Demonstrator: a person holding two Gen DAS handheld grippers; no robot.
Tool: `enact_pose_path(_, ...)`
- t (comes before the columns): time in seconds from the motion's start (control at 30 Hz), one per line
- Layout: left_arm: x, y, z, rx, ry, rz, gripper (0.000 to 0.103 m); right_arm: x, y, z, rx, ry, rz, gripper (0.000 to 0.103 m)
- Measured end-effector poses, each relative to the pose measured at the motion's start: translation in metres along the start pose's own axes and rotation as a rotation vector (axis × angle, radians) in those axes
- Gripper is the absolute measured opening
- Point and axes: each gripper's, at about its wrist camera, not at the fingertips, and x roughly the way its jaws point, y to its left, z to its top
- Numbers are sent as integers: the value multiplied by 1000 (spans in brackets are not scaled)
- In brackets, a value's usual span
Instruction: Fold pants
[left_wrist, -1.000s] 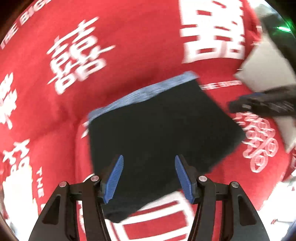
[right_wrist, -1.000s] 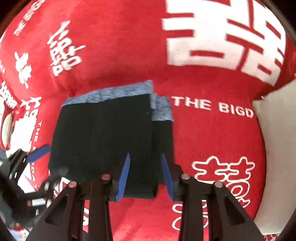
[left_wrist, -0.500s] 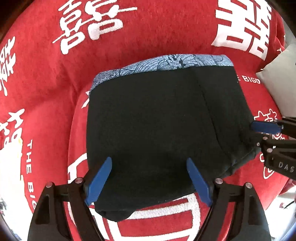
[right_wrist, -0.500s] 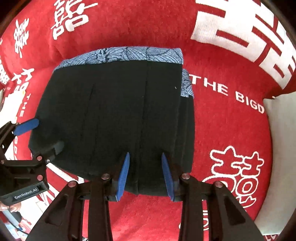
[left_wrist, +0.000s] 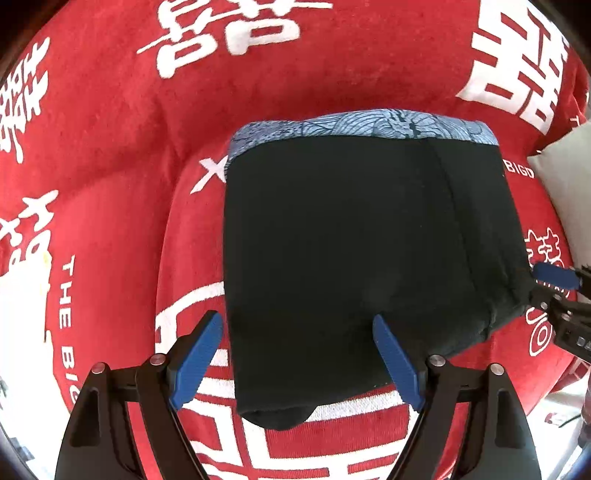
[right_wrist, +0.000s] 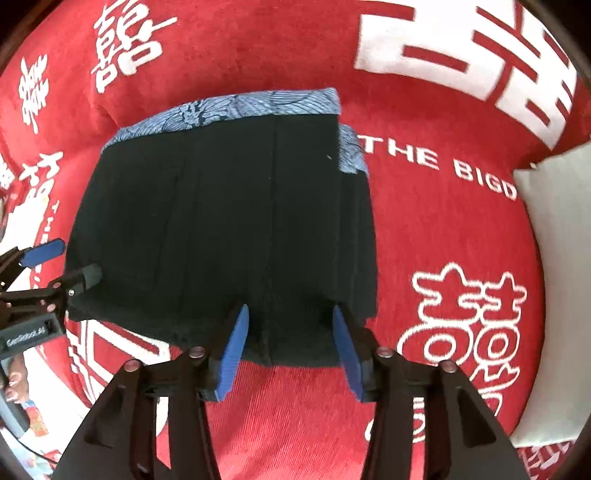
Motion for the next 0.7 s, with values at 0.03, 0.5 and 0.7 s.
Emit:
enact_pose_path(0.03,1,0,0,-1,1,-1,84,-2,-4,-2,15,4,11,56)
enact_pose_path(0.5,2,1,3,-6,-6,4,84,-15,-28,-1,57,13,49,65)
enact_pose_path(0.7,0,19,19,-18,-23,-26,84,-15,-53,11,101,-1,107,66)
